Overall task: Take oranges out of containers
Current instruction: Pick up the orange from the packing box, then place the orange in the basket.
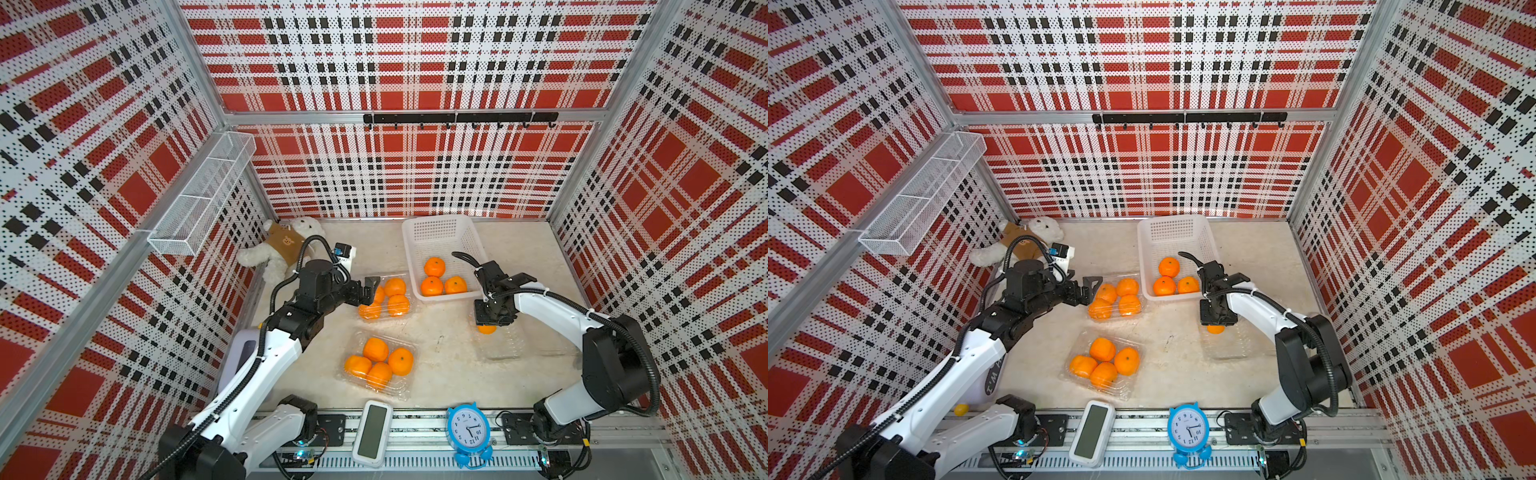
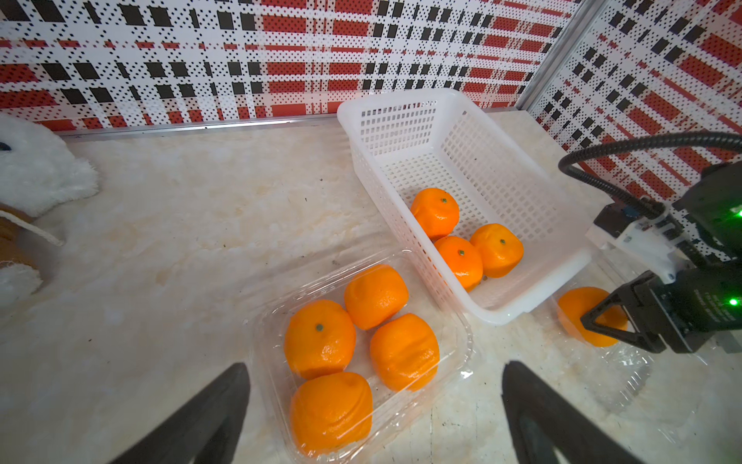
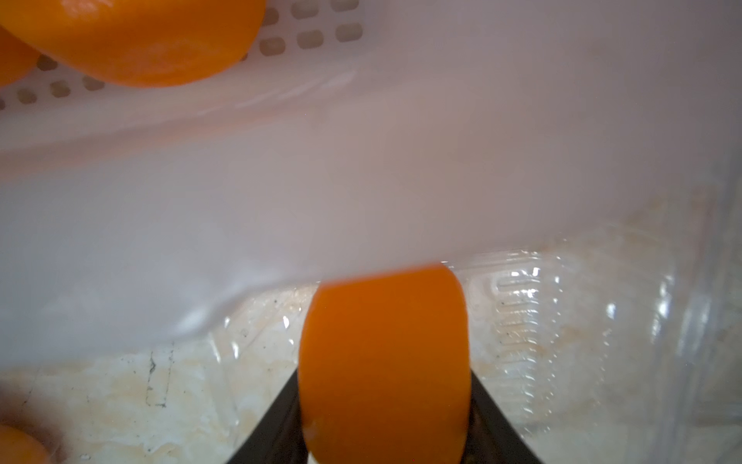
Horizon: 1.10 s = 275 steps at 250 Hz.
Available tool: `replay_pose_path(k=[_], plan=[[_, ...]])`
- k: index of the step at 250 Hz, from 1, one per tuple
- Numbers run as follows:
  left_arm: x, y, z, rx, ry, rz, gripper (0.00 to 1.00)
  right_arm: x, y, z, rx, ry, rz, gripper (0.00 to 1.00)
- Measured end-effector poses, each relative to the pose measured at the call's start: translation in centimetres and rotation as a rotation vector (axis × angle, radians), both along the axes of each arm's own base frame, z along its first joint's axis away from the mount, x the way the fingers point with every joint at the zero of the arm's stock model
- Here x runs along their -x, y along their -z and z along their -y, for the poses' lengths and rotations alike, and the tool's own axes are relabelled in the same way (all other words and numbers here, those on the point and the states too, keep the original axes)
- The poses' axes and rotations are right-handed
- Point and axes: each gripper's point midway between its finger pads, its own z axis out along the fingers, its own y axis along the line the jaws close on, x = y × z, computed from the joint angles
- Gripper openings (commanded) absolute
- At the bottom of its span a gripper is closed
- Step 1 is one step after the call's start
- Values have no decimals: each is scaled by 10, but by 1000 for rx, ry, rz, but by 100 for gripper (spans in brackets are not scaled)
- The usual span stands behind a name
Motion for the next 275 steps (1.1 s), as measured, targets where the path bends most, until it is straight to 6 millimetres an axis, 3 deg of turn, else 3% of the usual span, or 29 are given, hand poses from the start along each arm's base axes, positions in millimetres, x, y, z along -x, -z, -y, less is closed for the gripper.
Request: replay_pose_path(k=[24,81,113,139,176,208,243,275], plan=[[0,0,0,-3,-1,2,100,-10,-35,-5,-23,-19,64,43],[0,0,1,-4,0,2,99,-55,-157,-29,-129,-95,333,42],[0,0,1,-5,0,2,99,-85,-190,-40,-125,-131,405,42],[1,1,0,-10,-1,0,99,-117,-181,-50,-93,-158,388,41],[5,-2,1,-17,0,7,100,-154,-139,-53,-48,-180,303,41],[10,-5,8,-5,17,11,99,-175,-104,-41,-12,-187,220,40],[19,-6,24,10,65,11,100,-186,-82,-30,21,-190,169,40],[26,-10,33,17,100,19,100,-184,-79,-30,27,-203,154,40]])
